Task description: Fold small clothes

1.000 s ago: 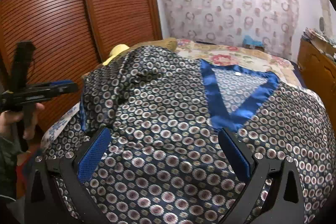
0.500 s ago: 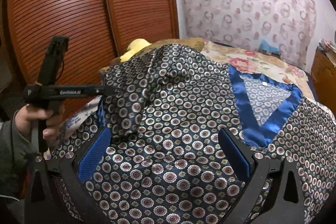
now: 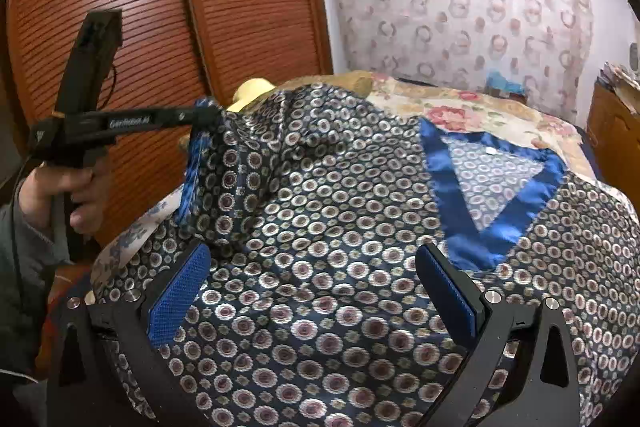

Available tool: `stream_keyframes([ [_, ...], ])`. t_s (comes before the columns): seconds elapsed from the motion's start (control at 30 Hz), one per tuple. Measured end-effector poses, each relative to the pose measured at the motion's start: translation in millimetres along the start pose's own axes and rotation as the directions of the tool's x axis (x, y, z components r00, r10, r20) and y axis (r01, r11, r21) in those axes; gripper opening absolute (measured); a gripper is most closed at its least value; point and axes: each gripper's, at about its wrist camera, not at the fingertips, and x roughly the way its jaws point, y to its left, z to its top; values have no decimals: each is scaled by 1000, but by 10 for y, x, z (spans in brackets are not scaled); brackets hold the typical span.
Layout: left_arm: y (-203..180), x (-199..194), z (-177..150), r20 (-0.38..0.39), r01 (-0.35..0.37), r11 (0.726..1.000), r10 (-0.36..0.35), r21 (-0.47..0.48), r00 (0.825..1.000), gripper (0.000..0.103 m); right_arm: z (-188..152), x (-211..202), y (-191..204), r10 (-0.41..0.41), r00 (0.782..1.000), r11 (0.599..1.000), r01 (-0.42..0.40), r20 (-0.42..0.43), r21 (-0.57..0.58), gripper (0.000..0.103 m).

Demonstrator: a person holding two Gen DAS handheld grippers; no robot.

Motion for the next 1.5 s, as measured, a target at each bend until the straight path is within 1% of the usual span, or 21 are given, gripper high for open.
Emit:
stream_keyframes([
  [0.17,-380,120,243,-2,36,996,-36,80,999,0,-11,-115,-141,-27,999,999,27,22,25,103],
  [0.3,-700,237,334,-27,71,987,-68,143,997,0,-52,-204,-301,-50,998,997,49,30,51,103],
  [0.43,-885,326,353,-56,85,978,-75,192,996,7,-91,-287,-435,-67,997,995,64,33,79,103],
  [0.53,-921,342,337,-65,73,975,-61,208,996,21,-121,-337,-527,-77,996,993,73,34,96,103],
  [0.57,-916,338,332,-67,72,976,-59,207,996,24,-128,-344,-545,-80,996,992,76,35,101,103],
  [0.6,-913,336,327,-68,76,976,-63,205,996,26,-134,-360,-567,-82,996,991,78,36,107,103],
  [0.67,-883,308,310,-69,79,977,-67,196,995,36,-146,-391,-611,-87,995,990,82,39,116,103],
  [0.7,-877,300,298,-68,76,978,-64,195,996,38,-150,-410,-633,-91,995,989,85,40,120,103],
  [0.8,-860,265,211,-74,70,977,-56,200,996,45,-161,-475,-684,-103,994,987,96,47,126,103],
  [0.83,-860,262,167,-79,70,977,-55,202,995,52,-165,-493,-709,-110,993,986,103,49,129,103],
  [0.87,-856,259,119,-85,72,977,-56,202,995,55,-165,-516,-745,-116,992,985,109,51,133,103],
  [1.07,-839,321,-107,-115,66,982,-46,176,992,56,-174,-630,-929,-166,985,976,156,53,149,103],
  [1.23,-825,429,-273,-158,66,986,-41,153,987,56,-226,-781,-1136,-225,973,963,215,50,163,103],
  [1.4,-879,502,-382,-183,77,986,-49,150,982,56,-304,-1001,-1383,-292,955,944,280,46,176,103],
  [1.5,-934,534,-410,-191,81,984,-50,158,980,56,-382,-1140,-1555,-338,940,928,327,36,180,103],
])
